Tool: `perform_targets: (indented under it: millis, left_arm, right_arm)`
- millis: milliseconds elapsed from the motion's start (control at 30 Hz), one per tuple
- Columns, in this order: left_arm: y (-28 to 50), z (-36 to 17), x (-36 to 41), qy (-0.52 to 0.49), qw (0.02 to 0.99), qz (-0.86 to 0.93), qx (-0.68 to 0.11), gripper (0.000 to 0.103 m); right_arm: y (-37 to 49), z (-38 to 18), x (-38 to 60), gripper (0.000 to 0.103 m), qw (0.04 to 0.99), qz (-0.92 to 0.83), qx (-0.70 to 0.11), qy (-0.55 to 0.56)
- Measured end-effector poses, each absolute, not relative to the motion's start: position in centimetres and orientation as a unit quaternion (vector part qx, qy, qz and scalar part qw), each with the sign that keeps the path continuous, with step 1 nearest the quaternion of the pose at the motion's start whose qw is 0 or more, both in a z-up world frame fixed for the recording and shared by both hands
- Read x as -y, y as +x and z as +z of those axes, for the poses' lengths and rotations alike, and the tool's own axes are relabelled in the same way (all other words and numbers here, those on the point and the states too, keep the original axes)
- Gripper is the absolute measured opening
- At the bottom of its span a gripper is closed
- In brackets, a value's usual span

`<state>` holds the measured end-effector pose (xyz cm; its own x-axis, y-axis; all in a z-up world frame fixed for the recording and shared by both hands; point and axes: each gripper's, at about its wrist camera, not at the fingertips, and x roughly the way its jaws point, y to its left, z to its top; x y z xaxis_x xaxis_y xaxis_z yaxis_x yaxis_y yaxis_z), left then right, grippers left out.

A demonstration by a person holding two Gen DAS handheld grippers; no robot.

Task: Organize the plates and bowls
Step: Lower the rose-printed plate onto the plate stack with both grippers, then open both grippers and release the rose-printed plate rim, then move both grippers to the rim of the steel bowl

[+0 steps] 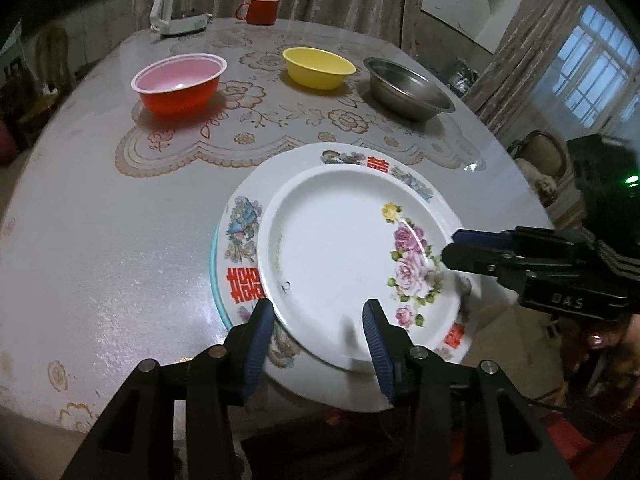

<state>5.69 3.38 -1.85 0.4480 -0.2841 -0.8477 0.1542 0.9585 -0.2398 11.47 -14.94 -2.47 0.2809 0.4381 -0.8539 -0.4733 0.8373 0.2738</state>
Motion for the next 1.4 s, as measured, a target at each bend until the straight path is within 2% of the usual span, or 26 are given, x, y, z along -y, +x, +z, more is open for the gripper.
perform_targets:
  millis: [333,433,800,1133,1400]
  left_arm:
    - [5.4,-1.2,-3.9,-0.105,0.859,-0.124,-0.486,0.049]
    - [5.4,-0.5,-3.7,-0.109,0.864,-0.121,-0.476,0.064]
    - [6.7,1.6,-1.9,-0.137,0.881,-0.12,-0.437,0.085]
    - [11.1,2.8,2.0,-0.109,0.885,-0.135,-0.432,0.09]
    - [16.4,3.1,4.9,-0.108,0.885,-0.146,-0.429,0.092]
  right_arm:
    - [10.7,-2.5,16.1,0.029,0.804,0.295,-0.516,0.02]
    - [10.5,-2.4,16.3,0.029,0.808,0.293,-0.51,0.024]
    - [10.6,-1.2,19.0,0.03,0.836,0.281,-0.465,0.078]
    - [13.4,-2.1,22.3,0.032,0.851,0.23,-0.46,0.104]
    - [16.7,-2.5,26.6,0.039,0.868,0.171,-0.446,0.137]
